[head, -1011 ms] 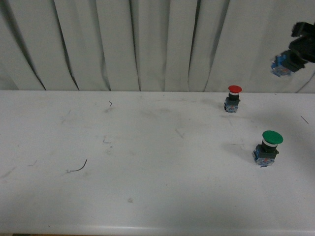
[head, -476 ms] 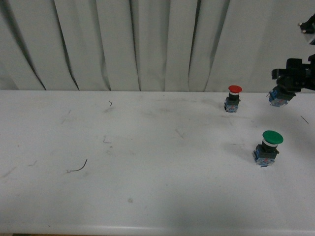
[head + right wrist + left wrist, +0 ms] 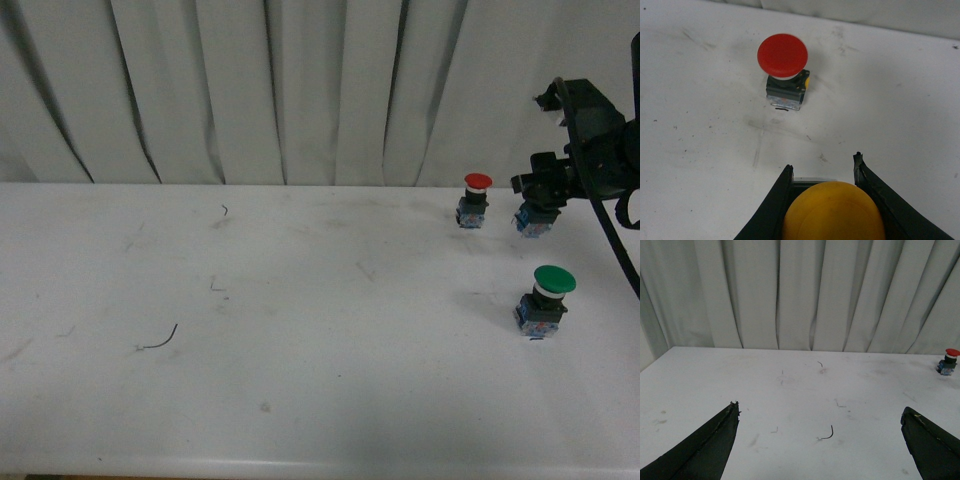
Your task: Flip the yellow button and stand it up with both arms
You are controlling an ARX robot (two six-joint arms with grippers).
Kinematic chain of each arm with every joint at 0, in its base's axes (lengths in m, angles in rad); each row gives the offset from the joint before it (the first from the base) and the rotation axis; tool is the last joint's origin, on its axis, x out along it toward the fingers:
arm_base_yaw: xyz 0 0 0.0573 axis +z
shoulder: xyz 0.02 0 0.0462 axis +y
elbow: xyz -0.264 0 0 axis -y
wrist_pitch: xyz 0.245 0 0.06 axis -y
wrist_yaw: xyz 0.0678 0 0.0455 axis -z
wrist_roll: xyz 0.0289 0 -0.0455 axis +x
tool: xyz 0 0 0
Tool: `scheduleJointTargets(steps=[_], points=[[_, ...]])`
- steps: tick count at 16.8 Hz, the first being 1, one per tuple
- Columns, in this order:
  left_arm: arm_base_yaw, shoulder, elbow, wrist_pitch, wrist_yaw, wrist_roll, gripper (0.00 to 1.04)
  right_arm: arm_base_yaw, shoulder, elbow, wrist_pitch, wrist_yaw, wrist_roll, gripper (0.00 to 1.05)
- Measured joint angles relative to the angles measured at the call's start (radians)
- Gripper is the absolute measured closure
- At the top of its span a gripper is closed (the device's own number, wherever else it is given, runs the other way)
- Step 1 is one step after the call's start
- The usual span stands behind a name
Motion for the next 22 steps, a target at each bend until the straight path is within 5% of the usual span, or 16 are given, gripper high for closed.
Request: scheduleJointTargets(steps=[22], points=[[0.0,0.0,0.0,0.0,0.0,0.0,0.07,0.095,0.102,0.045,-0.05,0.195,0.073,0.7]])
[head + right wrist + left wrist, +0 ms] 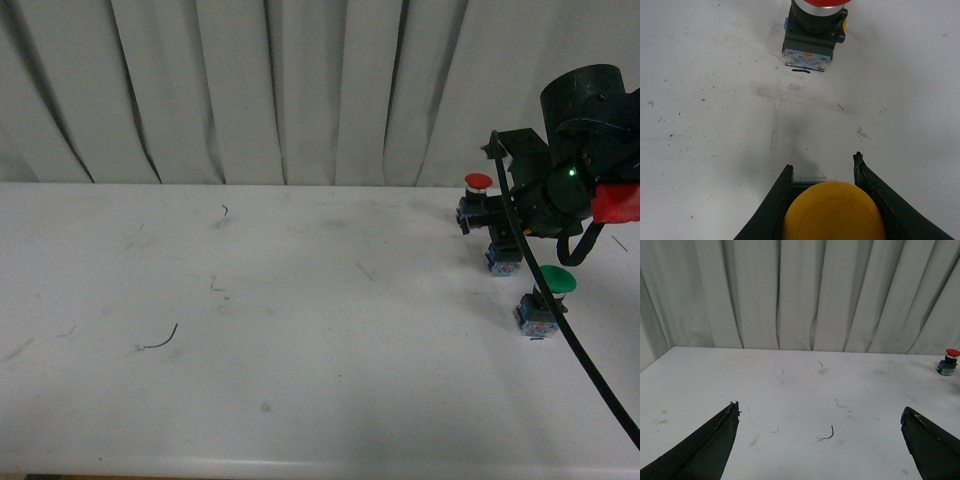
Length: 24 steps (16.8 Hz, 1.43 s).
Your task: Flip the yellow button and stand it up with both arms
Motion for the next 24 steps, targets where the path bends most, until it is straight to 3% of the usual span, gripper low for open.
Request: scheduleJointTargets(steps=[5,11,16,20,24], points=[[0.0,0.0,0.0,0.0,0.0,0.0,0.07,0.0,0.003,0.005,-0.001,0.009,0.0,0.7],[0.0,0.0,0.0,0.0,0.0,0.0,0.07,0.0,0.003,0.005,0.007,0.006,0.001,0.07],[0.0,0.0,0.0,0.0,0.0,0.0,0.07,-0.001,-0.04,-0.054,0.069,-0.04,0.027,0.07],[0.0,0.0,0.0,0.0,0.0,0.0,0.07,-0.053,-0.314,-0.32,0.265,-0.164,0.082,0.07],[0.0,0.0,0.0,0.0,0.0,0.0,0.07,-0.177,-0.716,-0.688,0.509,-0.329,0.267,0.07]])
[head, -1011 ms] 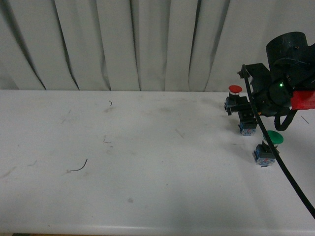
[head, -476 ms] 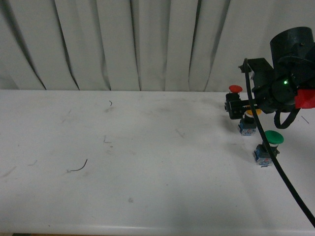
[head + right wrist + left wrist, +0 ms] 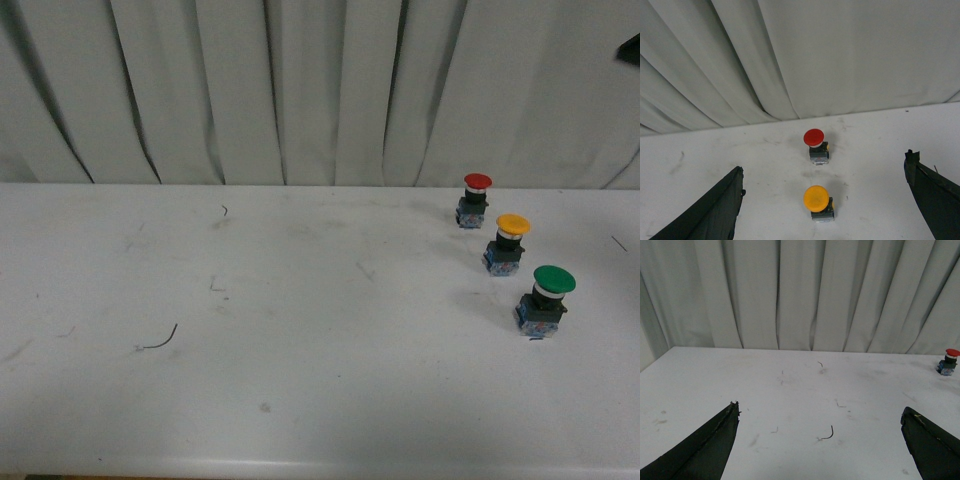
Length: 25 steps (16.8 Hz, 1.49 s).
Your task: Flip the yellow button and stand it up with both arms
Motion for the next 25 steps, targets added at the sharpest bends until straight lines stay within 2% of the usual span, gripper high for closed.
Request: scheduleJointTargets(steps=[1,3,5,7,9,11,16,25], points=[[0.0,0.0,0.0,0.0,0.0,0.0,0.07,-0.018,-0.25,-0.234,0.201,0.116,-0.021,0.19],[0.0,0.0,0.0,0.0,0.0,0.0,0.07,0.016,-0.512,-0.442,0.153,0.209,-0.11,0.39],[0.0,0.0,0.0,0.0,0.0,0.0,0.07,0.033,-0.694,-0.599,0.183,0.222,-0.139,0.61],[0.0,0.0,0.0,0.0,0.0,0.0,0.07,0.08,-0.76,-0.684,0.204,0.289,-0.148,0.82],[0.0,0.0,0.0,0.0,0.0,0.0,0.07,0.097,-0.798,-0.759,0.208,0.286,-0.154,1.0],[0.0,0.0,0.0,0.0,0.0,0.0,0.07,0.097,-0.853,-0.808,0.212,0.288,-0.158,1.03],[0.0,0.0,0.0,0.0,0.0,0.0,0.07,0.097,-0.997,-0.917,0.175,0.288,-0.158,1.03],[0.0,0.0,0.0,0.0,0.0,0.0,0.07,0.097,-1.241,-1.003,0.022,0.288,-0.158,1.03]])
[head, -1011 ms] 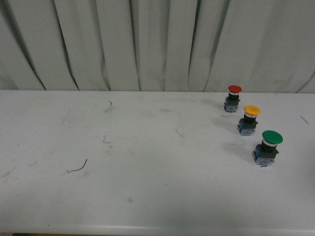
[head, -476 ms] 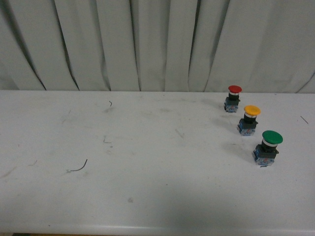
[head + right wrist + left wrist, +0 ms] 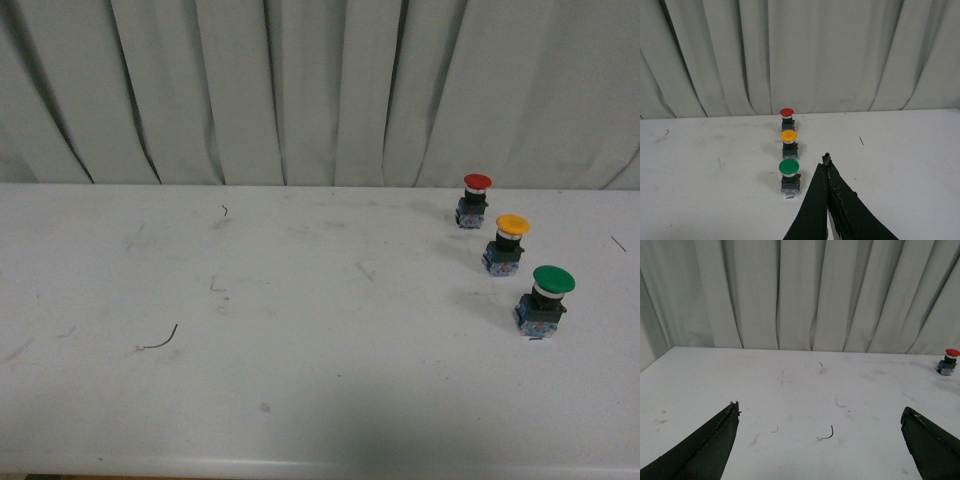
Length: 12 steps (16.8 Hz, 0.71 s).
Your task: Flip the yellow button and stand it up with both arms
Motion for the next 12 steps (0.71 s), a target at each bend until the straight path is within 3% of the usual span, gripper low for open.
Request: scheduleJointTargets(steps=[1,12], points=[[0.0,0.0,0.0,0.0,0.0,0.0,0.07,0.0,-0.015,-0.02,0.033,0.0,0.0,1.03],[0.0,0.0,0.0,0.0,0.0,0.0,0.07,0.0,-0.268,-0.033,-0.22,0.0,0.0,1.03]])
